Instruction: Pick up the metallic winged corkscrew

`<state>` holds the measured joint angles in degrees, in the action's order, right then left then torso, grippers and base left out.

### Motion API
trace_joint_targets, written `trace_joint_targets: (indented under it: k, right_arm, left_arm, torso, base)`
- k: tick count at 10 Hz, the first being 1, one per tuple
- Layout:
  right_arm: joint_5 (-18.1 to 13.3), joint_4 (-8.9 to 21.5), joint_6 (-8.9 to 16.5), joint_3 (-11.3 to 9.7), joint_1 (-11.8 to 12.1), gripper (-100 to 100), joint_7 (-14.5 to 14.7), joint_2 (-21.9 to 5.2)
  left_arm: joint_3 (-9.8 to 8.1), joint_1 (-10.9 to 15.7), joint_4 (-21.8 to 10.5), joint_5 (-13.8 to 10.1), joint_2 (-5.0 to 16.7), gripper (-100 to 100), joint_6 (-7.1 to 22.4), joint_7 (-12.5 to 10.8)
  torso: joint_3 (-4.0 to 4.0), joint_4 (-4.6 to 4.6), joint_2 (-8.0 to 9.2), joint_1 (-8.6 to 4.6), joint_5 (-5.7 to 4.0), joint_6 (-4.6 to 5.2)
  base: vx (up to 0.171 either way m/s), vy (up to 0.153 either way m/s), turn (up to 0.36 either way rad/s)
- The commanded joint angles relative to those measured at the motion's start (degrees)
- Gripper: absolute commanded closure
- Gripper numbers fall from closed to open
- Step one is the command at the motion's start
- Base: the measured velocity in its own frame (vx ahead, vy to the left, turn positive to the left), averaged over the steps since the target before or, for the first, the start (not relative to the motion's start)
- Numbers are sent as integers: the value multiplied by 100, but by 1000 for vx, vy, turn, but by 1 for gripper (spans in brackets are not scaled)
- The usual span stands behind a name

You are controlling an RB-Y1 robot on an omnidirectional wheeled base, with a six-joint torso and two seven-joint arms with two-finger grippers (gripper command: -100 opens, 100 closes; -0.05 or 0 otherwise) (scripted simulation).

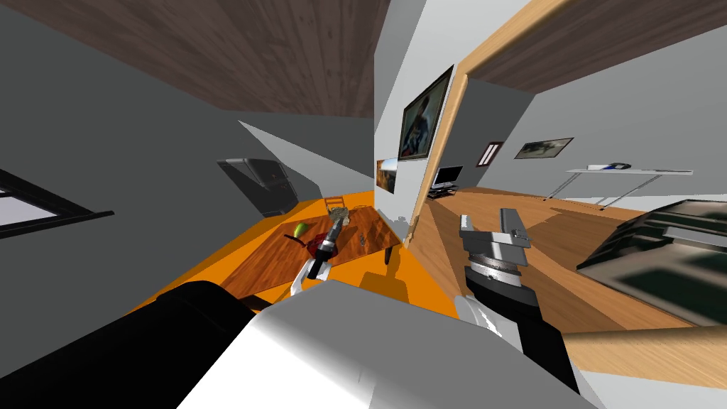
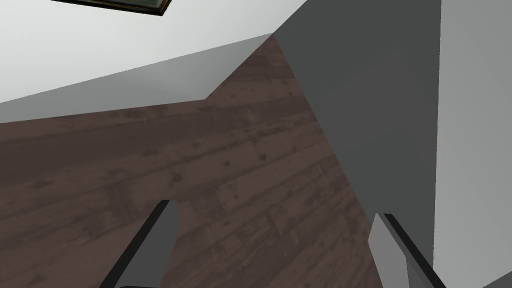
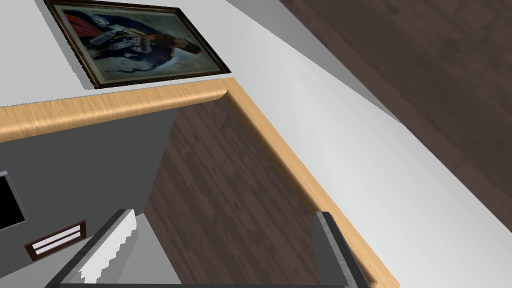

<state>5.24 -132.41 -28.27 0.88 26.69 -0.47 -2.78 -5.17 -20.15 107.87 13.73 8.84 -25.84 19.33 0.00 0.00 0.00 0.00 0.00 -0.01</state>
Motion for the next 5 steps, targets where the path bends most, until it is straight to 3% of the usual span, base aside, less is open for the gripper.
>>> trace_joint_targets:
  k: [1, 4, 5]
  right_arm:
    - [0, 0, 0, 0, 0, 0, 0, 0]
    - [0, 0, 0, 0, 0, 0, 0, 0]
    - [0, 0, 0, 0, 0, 0, 0, 0]
  left_arm:
    - [-72, 145, -286, 154, 93, -100, 37, 174]
    - [-128, 248, -785, 294, 157, -100, 35, 335]
    - [-181, 352, -946, 436, 220, -100, 32, 497]
  torso:
    - [0, 0, 0, 0, 0, 0]
    - [-1, 0, -2, -1, 0, 2]
    - [-1, 0, -2, -1, 0, 0]
  base:
    - [-1, -7, -71]
    - [2, -6, -50]
    - [6, -8, -80]
